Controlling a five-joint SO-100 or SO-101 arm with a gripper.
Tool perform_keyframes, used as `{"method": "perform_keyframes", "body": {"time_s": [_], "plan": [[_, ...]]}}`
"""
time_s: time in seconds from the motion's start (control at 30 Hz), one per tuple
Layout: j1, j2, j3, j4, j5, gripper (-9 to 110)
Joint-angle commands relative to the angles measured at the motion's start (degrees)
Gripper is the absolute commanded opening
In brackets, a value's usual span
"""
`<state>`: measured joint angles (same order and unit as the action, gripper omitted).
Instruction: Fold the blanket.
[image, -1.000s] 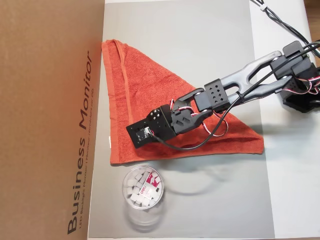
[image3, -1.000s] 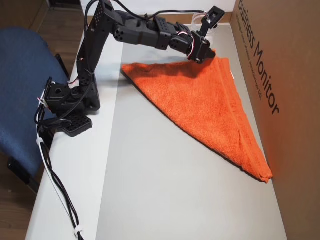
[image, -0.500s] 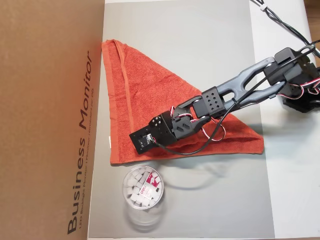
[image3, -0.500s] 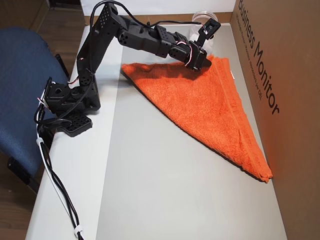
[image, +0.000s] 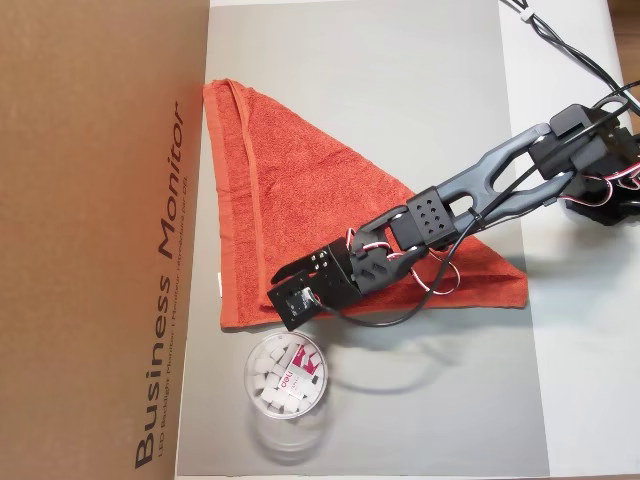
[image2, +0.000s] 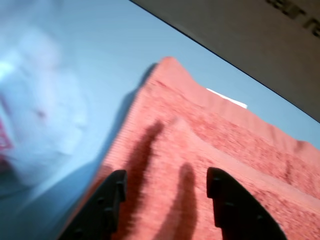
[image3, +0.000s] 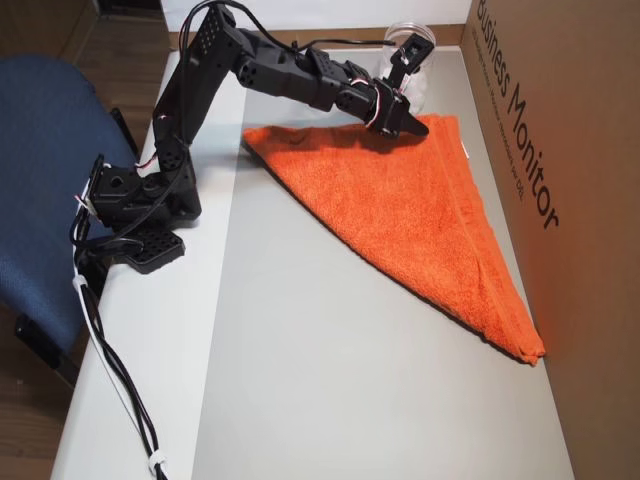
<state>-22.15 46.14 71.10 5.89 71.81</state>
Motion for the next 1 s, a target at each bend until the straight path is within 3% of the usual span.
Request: {"method": "perform_keyframes", "body": {"time_s": [0.0, 0.2, 0.47, 0.97], "plan": [[-0.70, 1.76, -2.99, -0.79, 2.72, 16], [-2.81, 3.34, -2.29, -0.09, 13.01, 9], [-3.25, 9.40, 3.08, 0.18, 16.35, 7], [0.53, 26.46, 17.40, 0.18, -16.08, 7]]}}
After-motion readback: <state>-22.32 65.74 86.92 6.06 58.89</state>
